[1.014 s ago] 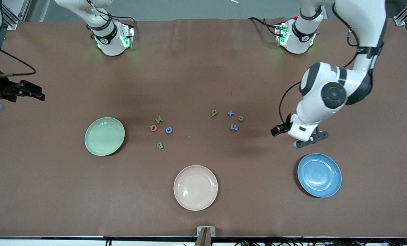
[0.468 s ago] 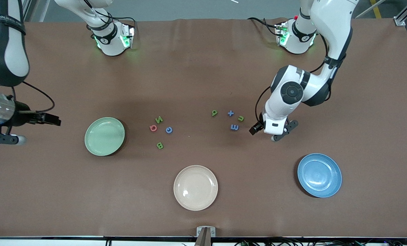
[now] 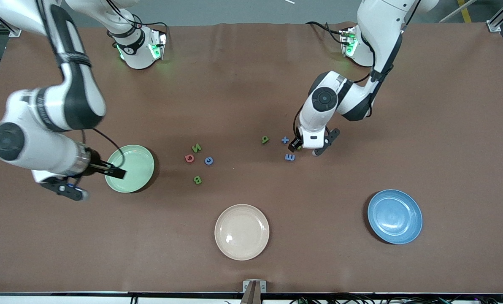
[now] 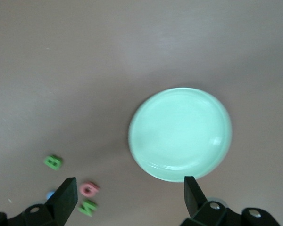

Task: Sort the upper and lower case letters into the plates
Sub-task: 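Grasp the green c with the left gripper while the right gripper reaches B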

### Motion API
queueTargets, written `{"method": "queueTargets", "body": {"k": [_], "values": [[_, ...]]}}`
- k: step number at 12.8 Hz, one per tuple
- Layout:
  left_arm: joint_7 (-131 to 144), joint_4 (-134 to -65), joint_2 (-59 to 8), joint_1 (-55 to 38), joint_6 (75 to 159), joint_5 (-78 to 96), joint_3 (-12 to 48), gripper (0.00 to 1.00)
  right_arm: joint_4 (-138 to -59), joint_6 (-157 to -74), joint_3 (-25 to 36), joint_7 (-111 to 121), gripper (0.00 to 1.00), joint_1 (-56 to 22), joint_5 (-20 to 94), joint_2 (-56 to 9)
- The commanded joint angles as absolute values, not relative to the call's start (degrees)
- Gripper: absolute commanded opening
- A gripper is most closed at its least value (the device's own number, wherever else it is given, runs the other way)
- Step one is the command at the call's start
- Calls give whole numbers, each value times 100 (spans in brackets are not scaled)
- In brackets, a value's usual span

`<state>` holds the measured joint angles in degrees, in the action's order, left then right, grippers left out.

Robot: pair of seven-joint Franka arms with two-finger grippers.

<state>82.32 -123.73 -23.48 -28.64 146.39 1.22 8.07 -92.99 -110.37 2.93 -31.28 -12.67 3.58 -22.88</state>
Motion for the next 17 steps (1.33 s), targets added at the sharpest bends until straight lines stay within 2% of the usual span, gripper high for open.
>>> {"method": "queueTargets", "body": {"k": [1,4,6,10,12,13,14,15,17], "values": [[8402,-12577,-2311,-2812,14800,26,782,64,-9965,-11906,343,-3366,100,-1660,553,-2258],[8622,-12481,-2548,-2813,15003,26,773,64,-9984,-12373,316,-3261,100,-2134,562,-2653],[8700,-12323,-2654,-2795,15003,26,782,64,-9984,-12987,316,-3182,100,-2424,554,-3022],[8877,-12076,-2944,-2848,15012,35,773,62,-9950,-13649,316,-2971,99,-2706,528,-3567],[8895,-12076,-2953,-2839,15012,26,773,51,-9923,-13780,316,-2700,96,-2716,510,-3673],[8895,-12067,-2988,-2848,15012,35,773,41,-9923,-13842,316,-2646,92,-2716,510,-3717],[8895,-12059,-2988,-2830,15003,26,773,25,-9923,-13895,316,-2646,89,-2733,510,-3761],[8860,-12059,-2945,-2813,15003,26,773,0,-9923,-13956,316,-2646,86,-2777,510,-3788],[8789,-12024,-2796,-2760,14986,-183,738,0,-9923,-14010,316,-2646,80,-2812,510,-3841]]}}
